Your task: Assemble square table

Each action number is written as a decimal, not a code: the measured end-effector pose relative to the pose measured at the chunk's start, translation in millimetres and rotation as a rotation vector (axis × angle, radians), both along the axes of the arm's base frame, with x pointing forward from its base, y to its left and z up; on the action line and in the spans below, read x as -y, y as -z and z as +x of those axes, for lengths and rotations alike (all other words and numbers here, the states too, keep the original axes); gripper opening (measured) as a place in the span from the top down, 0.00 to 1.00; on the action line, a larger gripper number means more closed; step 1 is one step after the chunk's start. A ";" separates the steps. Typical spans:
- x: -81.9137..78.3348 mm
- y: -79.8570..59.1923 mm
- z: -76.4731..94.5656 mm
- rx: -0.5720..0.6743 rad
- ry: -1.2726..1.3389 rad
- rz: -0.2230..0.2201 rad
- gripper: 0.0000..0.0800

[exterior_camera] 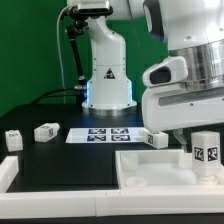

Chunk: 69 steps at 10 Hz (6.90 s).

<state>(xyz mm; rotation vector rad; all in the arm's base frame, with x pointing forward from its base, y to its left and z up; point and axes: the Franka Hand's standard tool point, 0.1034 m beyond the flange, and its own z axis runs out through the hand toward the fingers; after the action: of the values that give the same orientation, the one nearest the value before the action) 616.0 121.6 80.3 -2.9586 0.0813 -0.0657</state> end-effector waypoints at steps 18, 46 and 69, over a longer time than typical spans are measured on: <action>1.0 2.7 7.6 -0.274 1.174 0.188 0.63; -7.2 3.3 7.1 -0.323 1.356 0.156 0.63; 1.7 9.1 9.0 -0.113 0.602 0.013 0.63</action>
Offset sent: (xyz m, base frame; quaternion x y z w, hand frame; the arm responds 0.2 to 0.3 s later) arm 0.0000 0.0000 0.0000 0.0000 0.0000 0.0650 0.9979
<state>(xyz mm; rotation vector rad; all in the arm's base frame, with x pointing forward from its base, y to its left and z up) 625.0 119.9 71.2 -2.8082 0.9727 0.0225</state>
